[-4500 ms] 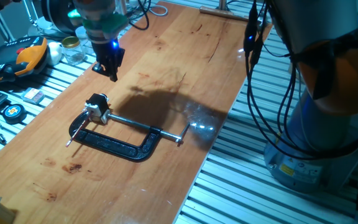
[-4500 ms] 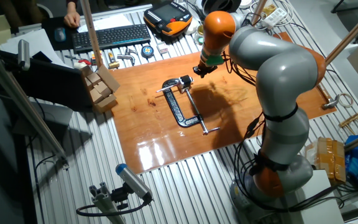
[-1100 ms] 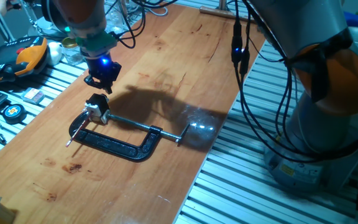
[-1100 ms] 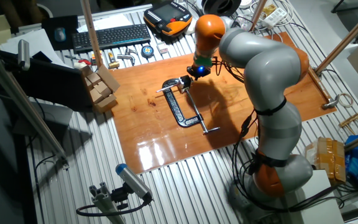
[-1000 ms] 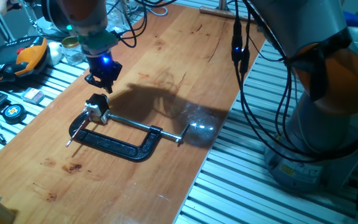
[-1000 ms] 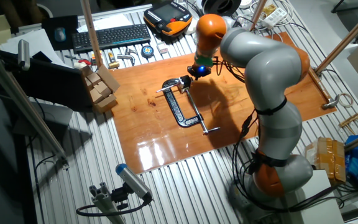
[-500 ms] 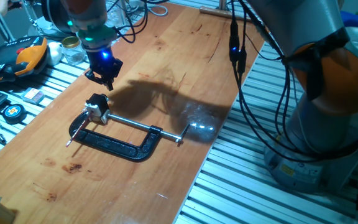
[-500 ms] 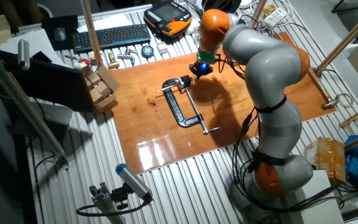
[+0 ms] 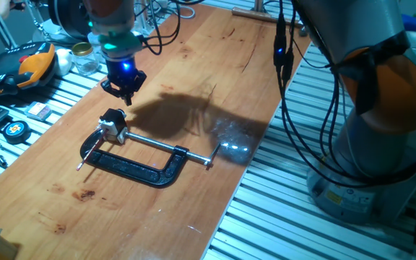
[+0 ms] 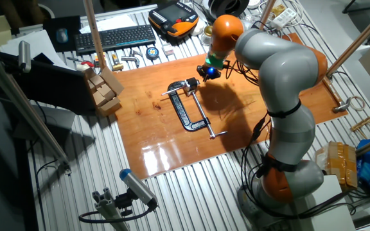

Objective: Sharpen the pencil with a pencil sharpener

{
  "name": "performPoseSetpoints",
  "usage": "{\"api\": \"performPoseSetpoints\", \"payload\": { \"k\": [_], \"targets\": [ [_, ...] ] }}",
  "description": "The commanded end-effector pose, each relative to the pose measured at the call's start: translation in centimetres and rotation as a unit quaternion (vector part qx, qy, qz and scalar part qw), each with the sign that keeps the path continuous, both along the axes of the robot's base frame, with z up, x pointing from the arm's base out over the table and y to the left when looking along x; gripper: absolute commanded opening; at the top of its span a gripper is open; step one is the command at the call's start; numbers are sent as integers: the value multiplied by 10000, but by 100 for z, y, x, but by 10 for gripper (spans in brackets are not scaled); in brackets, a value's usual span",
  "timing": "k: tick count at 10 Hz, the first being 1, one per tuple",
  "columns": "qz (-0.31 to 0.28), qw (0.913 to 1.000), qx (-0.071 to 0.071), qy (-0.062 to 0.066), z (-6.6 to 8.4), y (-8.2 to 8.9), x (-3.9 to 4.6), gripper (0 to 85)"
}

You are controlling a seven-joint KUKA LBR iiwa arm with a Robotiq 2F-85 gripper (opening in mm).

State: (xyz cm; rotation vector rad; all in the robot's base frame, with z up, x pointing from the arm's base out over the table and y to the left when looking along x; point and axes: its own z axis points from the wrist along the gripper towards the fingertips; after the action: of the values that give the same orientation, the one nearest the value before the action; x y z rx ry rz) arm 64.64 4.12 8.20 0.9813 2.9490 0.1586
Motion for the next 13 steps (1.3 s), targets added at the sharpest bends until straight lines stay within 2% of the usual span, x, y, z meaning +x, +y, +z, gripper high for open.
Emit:
{"api": "performPoseSetpoints", "payload": {
  "k": [1, 4, 6, 8, 9, 10, 12, 13],
  "targets": [
    [-233, 9997, -1, 13, 4, 4, 4, 170],
    [-749, 9971, -94, 87, 31, 24, 33, 170],
    [-1262, 9919, 1, 164, 26, 28, 39, 170],
    [-1390, 9901, -17, 186, 31, 25, 39, 170],
    [-1277, 9917, 8, 174, 41, 29, 42, 170],
    [-1226, 9923, -61, 146, 76, 30, 29, 170],
    [-1142, 9925, -166, 398, 106, 28, 29, 170],
    [-1343, 9896, -185, 485, 109, 32, 34, 0]
  ]
}}
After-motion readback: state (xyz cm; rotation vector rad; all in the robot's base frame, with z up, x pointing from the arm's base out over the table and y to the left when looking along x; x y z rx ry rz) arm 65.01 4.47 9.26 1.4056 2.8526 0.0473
